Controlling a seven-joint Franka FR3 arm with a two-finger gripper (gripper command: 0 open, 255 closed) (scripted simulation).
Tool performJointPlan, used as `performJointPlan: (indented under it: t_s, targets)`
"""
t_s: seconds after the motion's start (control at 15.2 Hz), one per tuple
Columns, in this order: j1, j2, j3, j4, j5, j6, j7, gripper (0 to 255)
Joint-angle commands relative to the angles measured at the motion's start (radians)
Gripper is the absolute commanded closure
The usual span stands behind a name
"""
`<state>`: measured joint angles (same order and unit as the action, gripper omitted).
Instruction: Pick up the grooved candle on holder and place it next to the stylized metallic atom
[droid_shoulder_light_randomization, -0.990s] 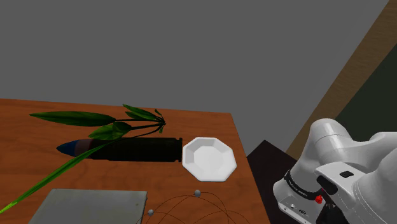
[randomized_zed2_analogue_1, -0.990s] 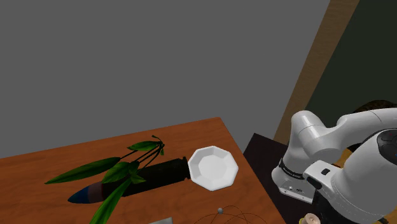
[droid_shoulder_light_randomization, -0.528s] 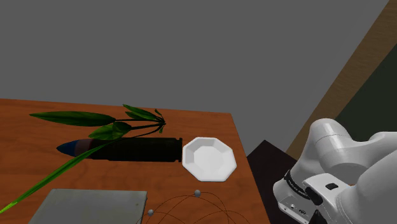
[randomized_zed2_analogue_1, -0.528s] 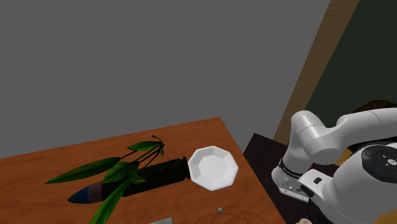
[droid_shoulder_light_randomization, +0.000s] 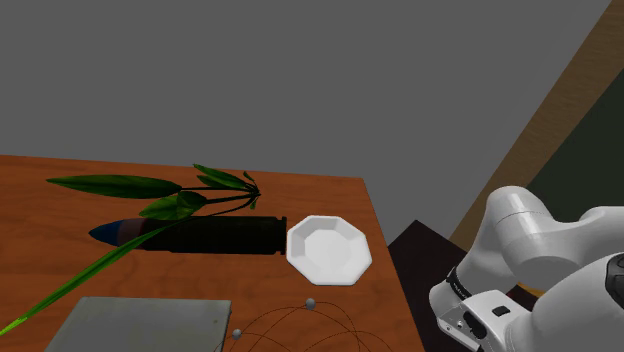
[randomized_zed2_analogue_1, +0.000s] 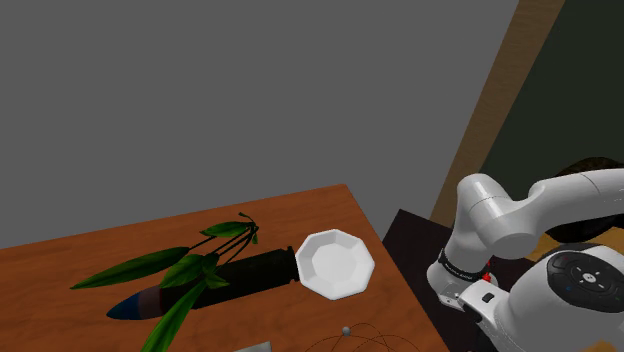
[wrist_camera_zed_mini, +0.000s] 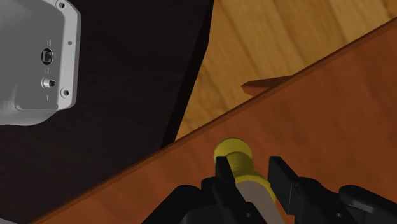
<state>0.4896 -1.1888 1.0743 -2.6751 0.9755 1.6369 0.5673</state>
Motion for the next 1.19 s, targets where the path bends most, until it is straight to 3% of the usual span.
performJointPlan:
  t_s: [0.0,0.46,0.53,0.86,1.12]
  targets:
    - [0.0,0.001,0.013,-0.008,0.012,0.011,-0.003,255]
    - [0.0,0.001,0.013,-0.008,0.011,0.011,-0.003,255]
    - [0.0,0.001,0.013,-0.008,0.011,0.011,-0.003,0]
    - [0.0,0.001,0.013,-0.008,0.011,0.011,-0.003,0]
    - [-0.02,0.003,-0.101,0.073,-0.092,-0.08,0.01,0]
